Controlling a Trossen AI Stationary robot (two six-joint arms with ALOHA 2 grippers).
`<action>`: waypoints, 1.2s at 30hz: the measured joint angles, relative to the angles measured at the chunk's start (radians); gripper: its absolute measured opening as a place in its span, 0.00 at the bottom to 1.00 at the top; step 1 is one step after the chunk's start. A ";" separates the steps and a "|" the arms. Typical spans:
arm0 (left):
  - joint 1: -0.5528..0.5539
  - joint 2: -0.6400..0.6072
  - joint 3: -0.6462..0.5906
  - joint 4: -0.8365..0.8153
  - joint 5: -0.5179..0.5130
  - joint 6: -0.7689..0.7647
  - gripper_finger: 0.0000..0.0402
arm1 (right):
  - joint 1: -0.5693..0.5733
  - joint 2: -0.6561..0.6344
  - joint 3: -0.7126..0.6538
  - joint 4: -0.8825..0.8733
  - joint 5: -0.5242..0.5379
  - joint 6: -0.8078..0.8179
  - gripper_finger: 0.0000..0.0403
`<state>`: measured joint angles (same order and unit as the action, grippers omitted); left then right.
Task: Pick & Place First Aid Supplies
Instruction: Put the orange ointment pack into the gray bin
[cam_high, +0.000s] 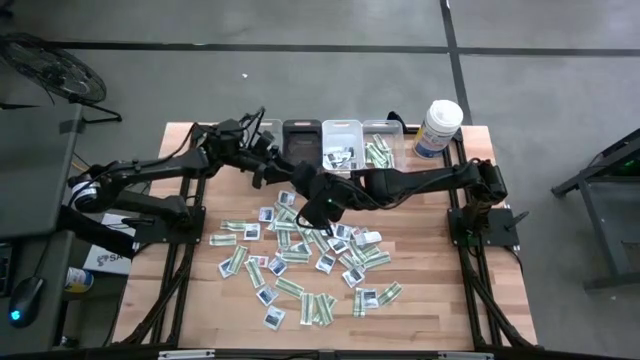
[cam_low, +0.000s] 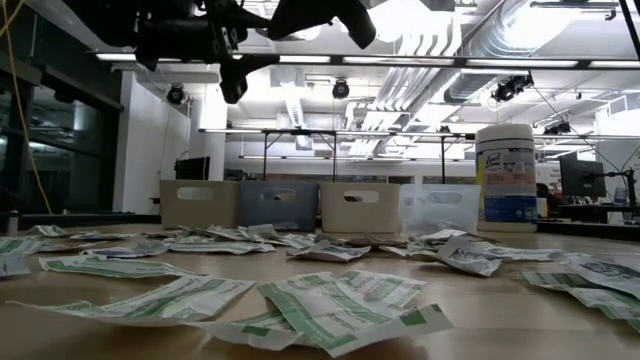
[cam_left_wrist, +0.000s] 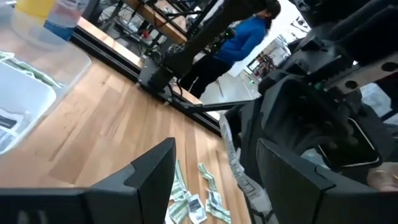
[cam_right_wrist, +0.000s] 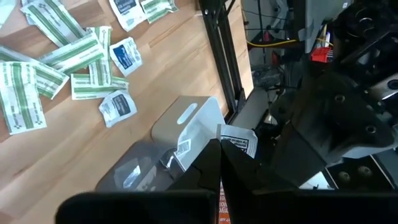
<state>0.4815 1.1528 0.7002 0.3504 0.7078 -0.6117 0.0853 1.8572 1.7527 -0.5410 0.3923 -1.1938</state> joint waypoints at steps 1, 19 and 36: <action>-0.003 0.003 0.000 0.003 -0.006 -0.002 0.55 | 0.000 0.000 0.000 0.000 -0.007 0.000 0.00; -0.027 0.076 0.000 0.121 0.017 -0.052 0.55 | -0.002 0.000 0.000 0.015 -0.030 0.007 0.00; -0.026 0.076 0.000 0.119 0.050 -0.047 0.35 | -0.015 0.000 0.000 0.019 -0.055 0.008 0.00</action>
<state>0.4557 1.2285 0.7006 0.4696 0.7576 -0.6589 0.0706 1.8572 1.7527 -0.5223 0.3374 -1.1862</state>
